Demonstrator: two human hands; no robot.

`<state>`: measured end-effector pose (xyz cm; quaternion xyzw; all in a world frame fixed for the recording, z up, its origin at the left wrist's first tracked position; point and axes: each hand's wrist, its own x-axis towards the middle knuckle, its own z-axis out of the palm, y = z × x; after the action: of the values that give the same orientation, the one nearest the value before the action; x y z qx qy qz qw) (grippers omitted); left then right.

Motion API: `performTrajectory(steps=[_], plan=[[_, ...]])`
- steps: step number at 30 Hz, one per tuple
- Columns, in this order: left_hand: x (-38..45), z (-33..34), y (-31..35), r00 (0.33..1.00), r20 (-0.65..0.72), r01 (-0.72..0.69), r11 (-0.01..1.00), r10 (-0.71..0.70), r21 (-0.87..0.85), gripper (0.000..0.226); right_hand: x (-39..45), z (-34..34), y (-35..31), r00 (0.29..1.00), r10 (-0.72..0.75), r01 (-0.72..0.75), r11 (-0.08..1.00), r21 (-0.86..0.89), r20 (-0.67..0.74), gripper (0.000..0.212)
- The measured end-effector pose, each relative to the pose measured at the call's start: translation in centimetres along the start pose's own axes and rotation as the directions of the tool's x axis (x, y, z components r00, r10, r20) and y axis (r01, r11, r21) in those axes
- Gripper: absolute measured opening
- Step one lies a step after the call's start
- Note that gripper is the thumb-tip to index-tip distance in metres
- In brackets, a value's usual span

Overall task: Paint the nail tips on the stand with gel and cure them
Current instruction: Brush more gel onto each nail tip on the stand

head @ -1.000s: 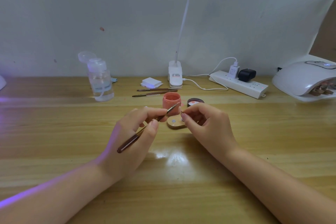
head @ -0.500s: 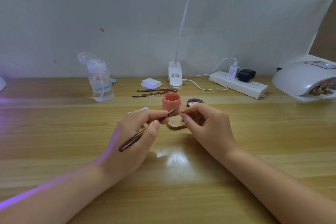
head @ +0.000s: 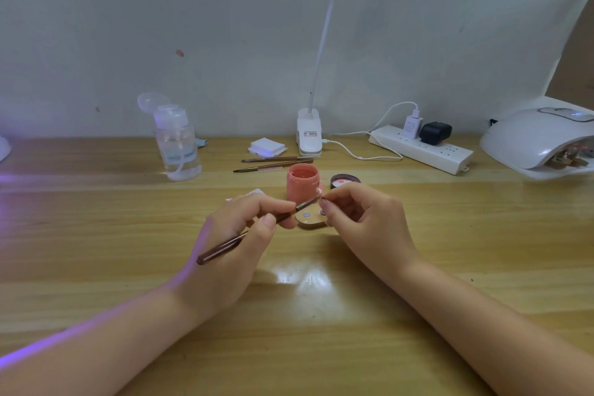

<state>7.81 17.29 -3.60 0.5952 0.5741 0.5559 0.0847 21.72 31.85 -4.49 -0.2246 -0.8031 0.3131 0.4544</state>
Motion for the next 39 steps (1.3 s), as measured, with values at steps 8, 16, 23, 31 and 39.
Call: performTrajectory(steps=[8, 16, 23, 31, 39], plan=[[2.1, -0.2, 0.7, 0.956, -0.267, 0.096, 0.99, -0.12, -0.099, 0.022, 0.1, 0.1, 0.1, 1.0, 0.021, -0.021, 1.0, -0.001, 0.01, 0.003], [8.5, -1.1, 1.1, 0.947, -0.246, 0.264, 0.939, -0.208, 0.222, 0.015, 0.3, 0.2, 0.4, 1.0, 0.008, -0.008, 0.999, -0.048, 0.001, 0.002], [13.0, 0.3, 0.6, 0.951, -0.038, 0.277, 0.792, -0.307, 0.543, 0.021, 0.2, 0.2, 0.3, 1.0, -0.018, 0.018, 0.999, -0.048, 0.0, 0.007], [14.1, 1.2, 0.2, 0.889, 0.042, 0.346, 0.73, -0.455, 0.59, 0.016, 0.3, 0.3, 0.2, 0.999, -0.032, 0.032, 0.998, -0.055, -0.005, 0.006], [14.2, 0.0, -1.3, 0.856, -0.084, 0.513, 0.82, -0.509, 0.252, 0.016, 0.3, 0.2, 0.0, 0.999, -0.043, 0.044, 0.996, -0.076, 0.006, 0.005]])
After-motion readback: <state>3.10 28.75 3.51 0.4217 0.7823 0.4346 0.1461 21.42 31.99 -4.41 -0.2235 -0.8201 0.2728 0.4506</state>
